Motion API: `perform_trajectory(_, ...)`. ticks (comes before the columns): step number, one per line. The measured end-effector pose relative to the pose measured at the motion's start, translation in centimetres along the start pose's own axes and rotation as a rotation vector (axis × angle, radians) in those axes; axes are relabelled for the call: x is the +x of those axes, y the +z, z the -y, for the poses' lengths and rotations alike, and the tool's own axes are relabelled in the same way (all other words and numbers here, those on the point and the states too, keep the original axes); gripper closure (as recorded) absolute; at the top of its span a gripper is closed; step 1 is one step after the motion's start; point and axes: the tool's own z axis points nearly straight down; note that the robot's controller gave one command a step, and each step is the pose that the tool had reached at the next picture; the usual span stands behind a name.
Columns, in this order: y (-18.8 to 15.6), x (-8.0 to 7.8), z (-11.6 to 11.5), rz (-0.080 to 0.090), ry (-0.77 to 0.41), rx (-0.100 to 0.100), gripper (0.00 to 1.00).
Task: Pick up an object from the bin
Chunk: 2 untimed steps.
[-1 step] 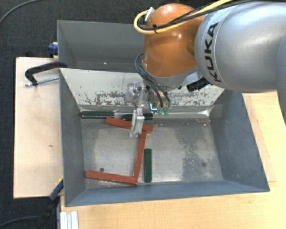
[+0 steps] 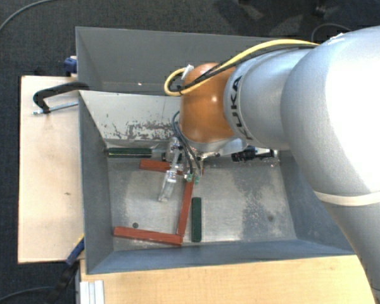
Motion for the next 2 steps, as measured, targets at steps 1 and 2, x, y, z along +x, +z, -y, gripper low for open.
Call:
perform_trajectory(1,-3.3,0.5,-1.9,0.002,0.005,-0.002,0.00)
perform_trajectory(2,-3.1,-1.2,-1.0,0.001,0.169,0.001,0.00)
